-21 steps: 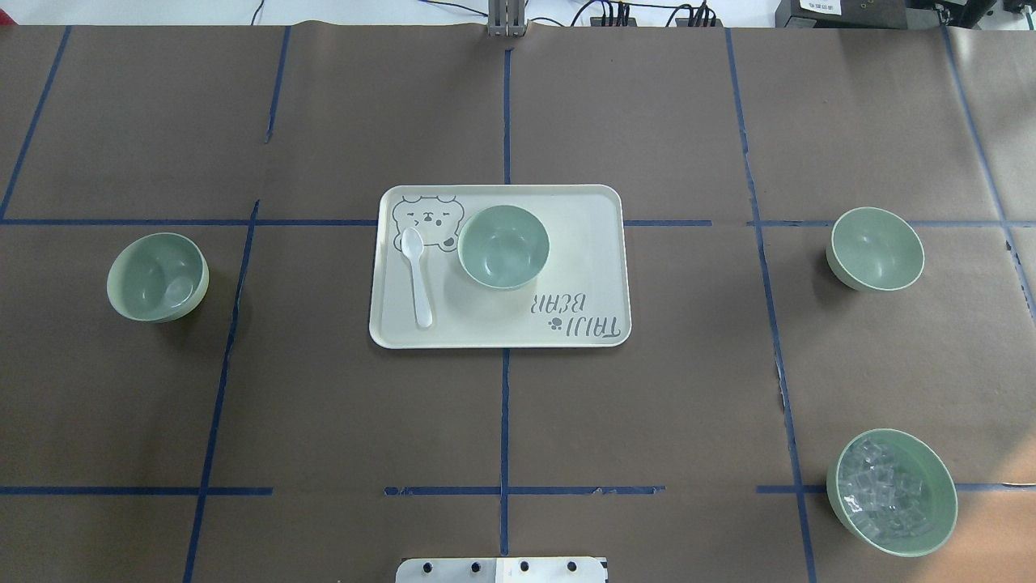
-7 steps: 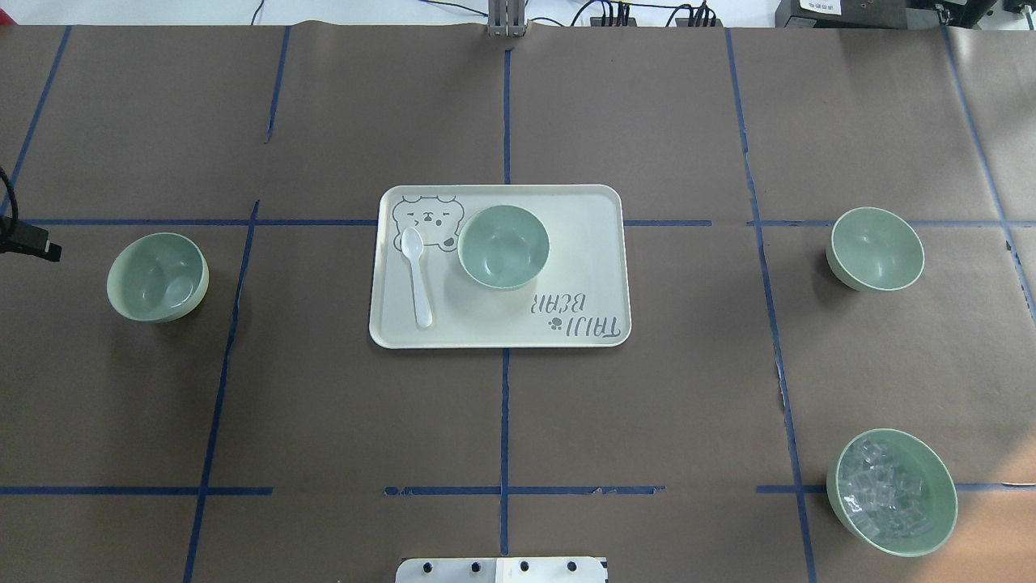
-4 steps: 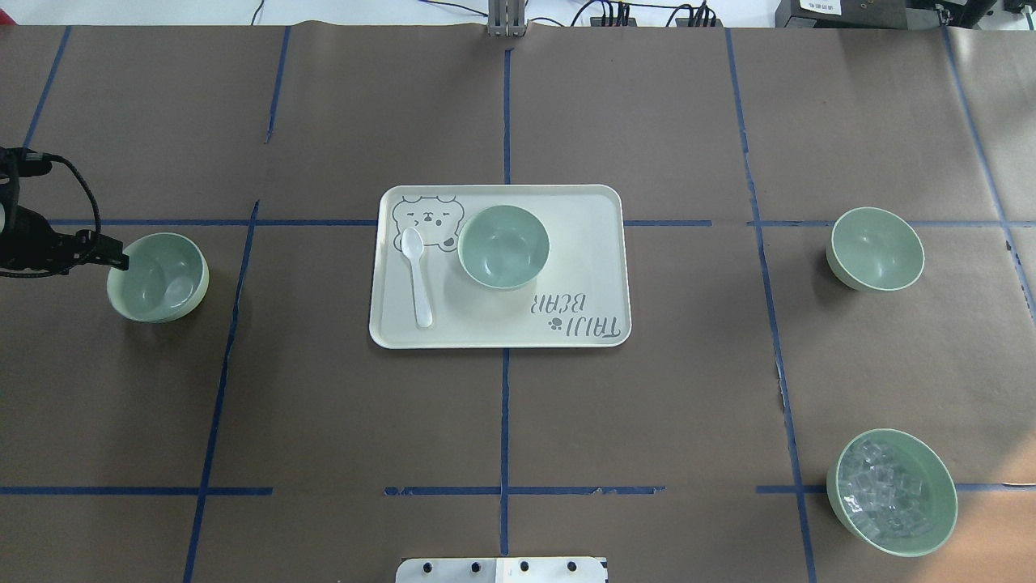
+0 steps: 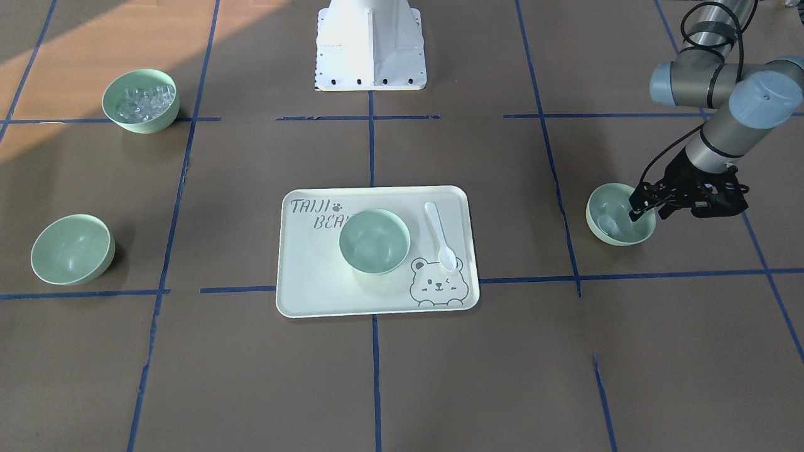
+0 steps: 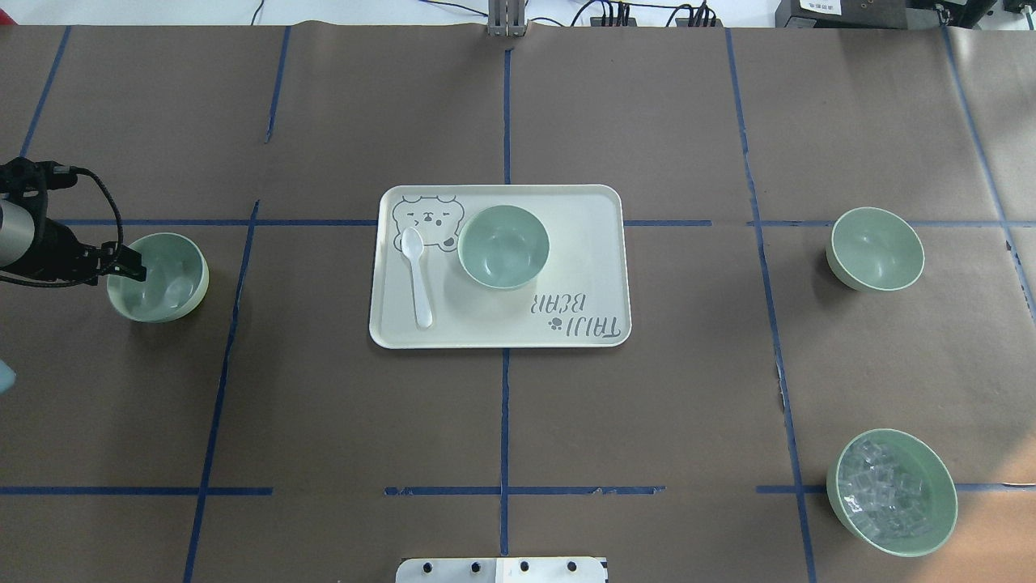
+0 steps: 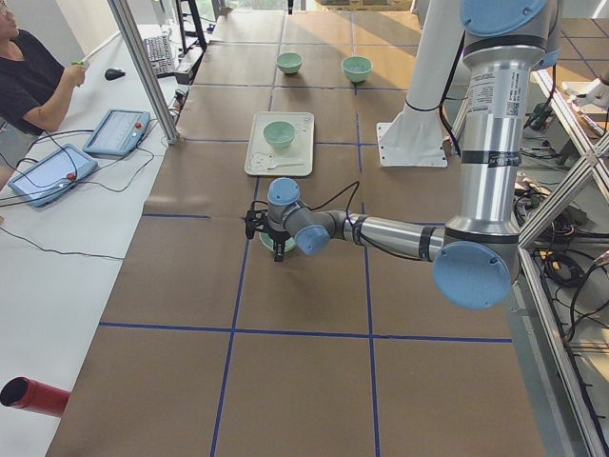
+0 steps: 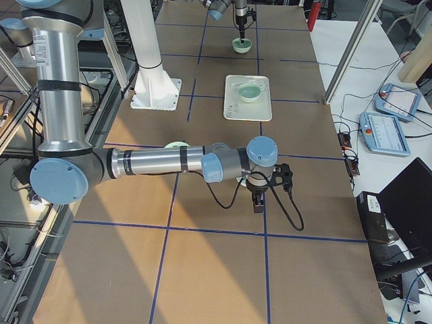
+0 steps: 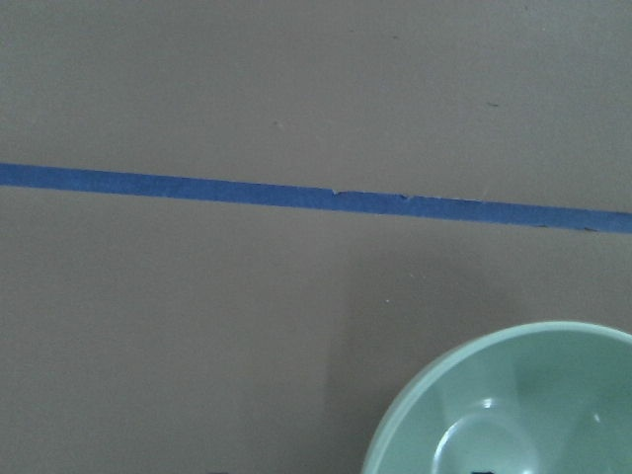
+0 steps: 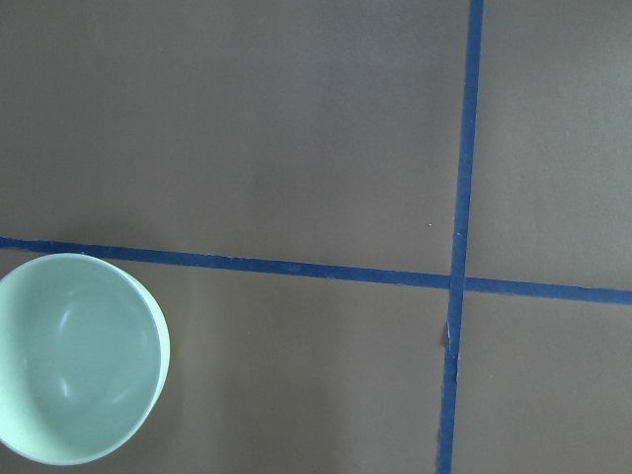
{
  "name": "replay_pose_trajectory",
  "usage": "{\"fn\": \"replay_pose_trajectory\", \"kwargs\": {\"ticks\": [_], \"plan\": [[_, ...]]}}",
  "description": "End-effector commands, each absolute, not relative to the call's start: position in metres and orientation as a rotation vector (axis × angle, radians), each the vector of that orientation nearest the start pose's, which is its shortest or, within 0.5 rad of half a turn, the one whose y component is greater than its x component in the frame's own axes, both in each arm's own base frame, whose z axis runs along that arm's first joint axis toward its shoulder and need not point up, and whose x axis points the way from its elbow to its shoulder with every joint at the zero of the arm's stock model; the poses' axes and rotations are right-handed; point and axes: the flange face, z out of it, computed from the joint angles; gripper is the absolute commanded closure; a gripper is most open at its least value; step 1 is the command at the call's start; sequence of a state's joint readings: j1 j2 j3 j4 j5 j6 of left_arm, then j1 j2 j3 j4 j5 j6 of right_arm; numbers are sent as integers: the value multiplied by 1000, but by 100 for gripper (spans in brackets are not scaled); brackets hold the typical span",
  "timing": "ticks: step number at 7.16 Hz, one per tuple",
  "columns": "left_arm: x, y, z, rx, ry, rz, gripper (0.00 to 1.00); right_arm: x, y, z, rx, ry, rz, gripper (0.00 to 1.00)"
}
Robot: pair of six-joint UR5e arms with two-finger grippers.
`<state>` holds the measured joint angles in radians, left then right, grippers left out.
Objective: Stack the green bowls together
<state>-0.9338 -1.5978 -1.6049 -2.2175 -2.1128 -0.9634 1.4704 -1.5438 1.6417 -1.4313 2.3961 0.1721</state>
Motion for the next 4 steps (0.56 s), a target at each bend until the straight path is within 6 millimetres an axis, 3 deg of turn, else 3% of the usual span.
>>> {"fn": "replay_pose_trajectory", "kwargs": {"ticks": [1, 2, 3, 4], "plan": [[254, -477, 562, 110, 857, -107, 62, -20, -521, 581, 115, -868, 22, 0], [254, -477, 563, 109, 856, -106, 71, -37, -520, 578, 120, -881, 43, 0], [253, -477, 560, 115, 860, -104, 89, -54, -519, 573, 112, -896, 69, 0], [250, -476, 554, 122, 867, -104, 100, -73, -519, 567, 112, -913, 80, 0]]}}
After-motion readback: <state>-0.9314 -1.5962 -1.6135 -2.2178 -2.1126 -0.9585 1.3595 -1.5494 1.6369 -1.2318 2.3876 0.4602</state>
